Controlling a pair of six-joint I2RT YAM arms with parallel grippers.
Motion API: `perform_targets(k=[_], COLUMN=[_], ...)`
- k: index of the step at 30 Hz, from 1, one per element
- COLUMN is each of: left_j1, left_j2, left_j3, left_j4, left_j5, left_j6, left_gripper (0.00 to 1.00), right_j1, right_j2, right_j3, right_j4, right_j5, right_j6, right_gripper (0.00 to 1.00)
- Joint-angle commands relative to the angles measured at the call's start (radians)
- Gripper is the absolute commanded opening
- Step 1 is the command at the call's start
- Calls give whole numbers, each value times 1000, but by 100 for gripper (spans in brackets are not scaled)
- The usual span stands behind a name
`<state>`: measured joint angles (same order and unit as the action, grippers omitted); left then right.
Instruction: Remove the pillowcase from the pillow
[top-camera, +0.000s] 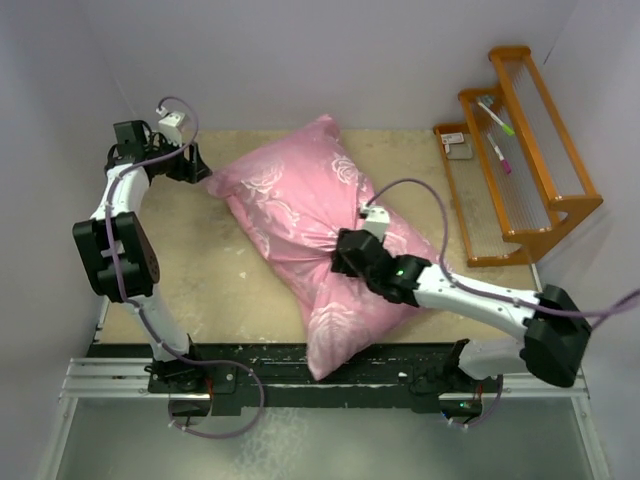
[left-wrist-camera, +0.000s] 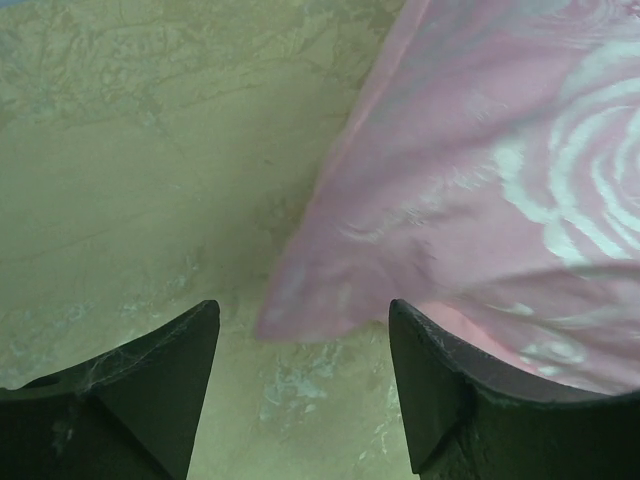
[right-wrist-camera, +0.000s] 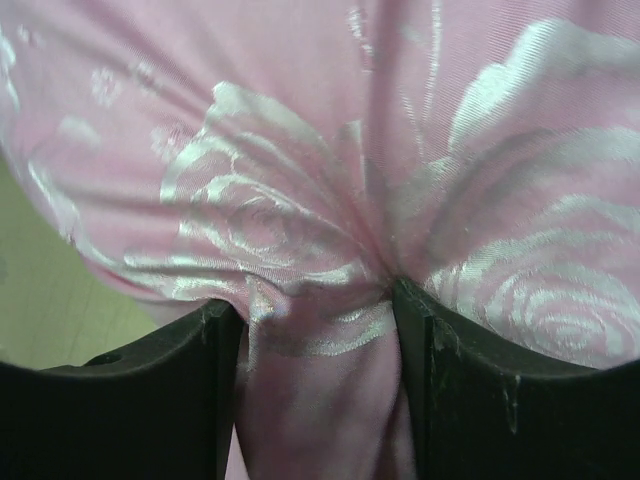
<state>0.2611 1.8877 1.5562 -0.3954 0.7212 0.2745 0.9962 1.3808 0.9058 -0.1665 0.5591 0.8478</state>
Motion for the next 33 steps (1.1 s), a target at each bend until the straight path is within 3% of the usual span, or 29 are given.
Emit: perform_targets(k=[1,10,16,19,23,31,33], left_j1=[-40,-106,-99,-100,-112,-118,-120], left_j2=[0,66,46,17,-2,147,180], left_j3=[30,30,-43,-66,-46,62,92], left_j4=[28,-314,-40,67,29,-8,-24], left_j5=[41,185,-12,-30,34,4,17], left_j6=[58,349,226,192,280,299,281], left_gripper=[73,73,70,73,94,100,91], right_j1=[-108,-127,-128,-128,-127,-103,-94], right_j2=[-97,31,40,15,-23,-35,-59], right_j3=[-86,110,166,164,145,172,170], right_j4=[-119,-191,-218,-250,-261,-322,-340], right_j5=[11,51,58,65,93,111,102], right_j6=[80,-103,-134,-118,-130,-94,-68], right_gripper=[60,73,81,84,90,100,100])
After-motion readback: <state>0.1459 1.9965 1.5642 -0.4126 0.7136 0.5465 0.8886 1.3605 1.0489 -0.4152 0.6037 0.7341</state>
